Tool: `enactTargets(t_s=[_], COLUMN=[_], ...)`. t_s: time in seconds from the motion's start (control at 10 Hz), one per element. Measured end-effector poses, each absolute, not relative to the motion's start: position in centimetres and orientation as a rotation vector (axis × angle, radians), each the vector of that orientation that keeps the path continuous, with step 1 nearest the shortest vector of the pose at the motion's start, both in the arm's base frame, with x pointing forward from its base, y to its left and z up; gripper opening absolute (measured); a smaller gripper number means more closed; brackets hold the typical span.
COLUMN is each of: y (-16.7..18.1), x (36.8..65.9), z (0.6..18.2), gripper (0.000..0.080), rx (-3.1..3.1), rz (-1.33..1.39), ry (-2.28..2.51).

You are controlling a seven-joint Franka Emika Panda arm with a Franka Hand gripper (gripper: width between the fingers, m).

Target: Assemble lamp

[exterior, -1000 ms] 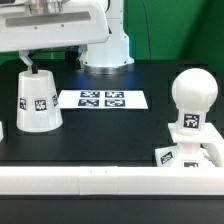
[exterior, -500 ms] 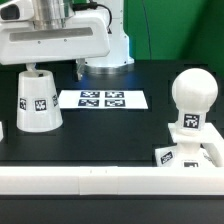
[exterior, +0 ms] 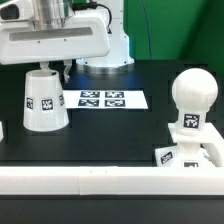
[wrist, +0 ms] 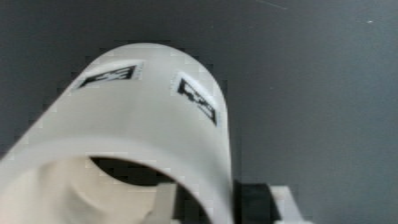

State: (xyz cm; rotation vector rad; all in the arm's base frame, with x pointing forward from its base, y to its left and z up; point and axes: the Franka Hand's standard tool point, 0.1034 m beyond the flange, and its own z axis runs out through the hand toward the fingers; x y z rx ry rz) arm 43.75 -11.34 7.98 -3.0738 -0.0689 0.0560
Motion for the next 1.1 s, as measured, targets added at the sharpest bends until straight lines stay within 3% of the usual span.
enactTargets(t_s=[0.6, 0.8, 1.1], y=[-7.5, -4.0, -0.2], x=[44.5, 46.7, 50.9], z=[10.1, 11.8, 12.7], gripper=[0.0043, 0.0044, 0.0044], rx=[-3.030, -3.008, -2.999], rz=[0.079, 0.090, 0.051], ry=[-0.109, -0.003, 0.100])
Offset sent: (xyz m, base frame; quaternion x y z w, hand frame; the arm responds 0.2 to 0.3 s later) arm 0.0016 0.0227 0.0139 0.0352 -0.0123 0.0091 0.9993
